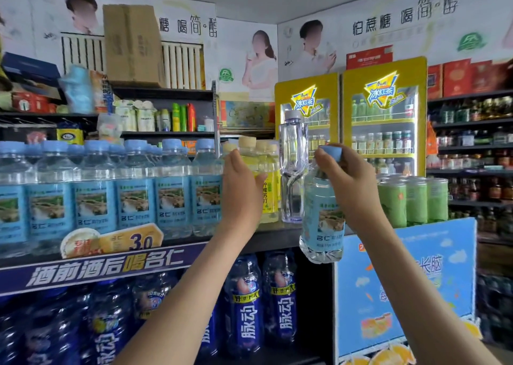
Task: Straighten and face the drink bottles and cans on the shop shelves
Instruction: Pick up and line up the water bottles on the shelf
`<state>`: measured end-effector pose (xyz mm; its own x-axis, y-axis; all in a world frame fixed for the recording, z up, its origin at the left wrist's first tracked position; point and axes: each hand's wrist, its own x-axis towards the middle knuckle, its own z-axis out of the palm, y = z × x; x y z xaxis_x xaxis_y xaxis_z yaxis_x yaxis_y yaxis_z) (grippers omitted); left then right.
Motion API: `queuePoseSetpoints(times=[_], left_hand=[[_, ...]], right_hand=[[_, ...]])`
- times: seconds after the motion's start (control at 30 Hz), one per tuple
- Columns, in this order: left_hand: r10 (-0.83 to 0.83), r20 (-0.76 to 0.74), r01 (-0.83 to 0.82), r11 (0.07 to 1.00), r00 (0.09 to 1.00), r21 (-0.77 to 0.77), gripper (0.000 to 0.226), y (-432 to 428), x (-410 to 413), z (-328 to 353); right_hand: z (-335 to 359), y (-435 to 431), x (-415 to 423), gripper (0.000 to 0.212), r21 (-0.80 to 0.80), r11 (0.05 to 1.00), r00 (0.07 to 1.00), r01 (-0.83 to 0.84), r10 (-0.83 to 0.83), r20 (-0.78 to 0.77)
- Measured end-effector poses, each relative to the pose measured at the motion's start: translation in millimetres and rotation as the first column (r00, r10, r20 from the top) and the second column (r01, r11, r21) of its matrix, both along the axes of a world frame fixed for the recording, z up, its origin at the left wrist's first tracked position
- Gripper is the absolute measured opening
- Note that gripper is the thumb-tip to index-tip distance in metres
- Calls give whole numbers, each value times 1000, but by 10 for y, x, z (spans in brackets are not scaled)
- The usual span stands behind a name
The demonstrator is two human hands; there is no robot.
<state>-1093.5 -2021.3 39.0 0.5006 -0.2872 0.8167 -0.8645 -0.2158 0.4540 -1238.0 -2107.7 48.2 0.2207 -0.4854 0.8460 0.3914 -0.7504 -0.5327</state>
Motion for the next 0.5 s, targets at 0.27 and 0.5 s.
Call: queuePoseSetpoints(times=[0.27, 0.5], left_hand=[[-38, 114, 31, 997, 993, 68, 87, -6, 92, -188], [288, 348, -334, 939, 892, 81, 91, 65, 55, -330]], right_hand=[[-105, 13, 95, 14, 35, 995, 995, -99, 99, -17], [-168, 82, 180, 19, 63, 986, 987, -157, 159, -30]])
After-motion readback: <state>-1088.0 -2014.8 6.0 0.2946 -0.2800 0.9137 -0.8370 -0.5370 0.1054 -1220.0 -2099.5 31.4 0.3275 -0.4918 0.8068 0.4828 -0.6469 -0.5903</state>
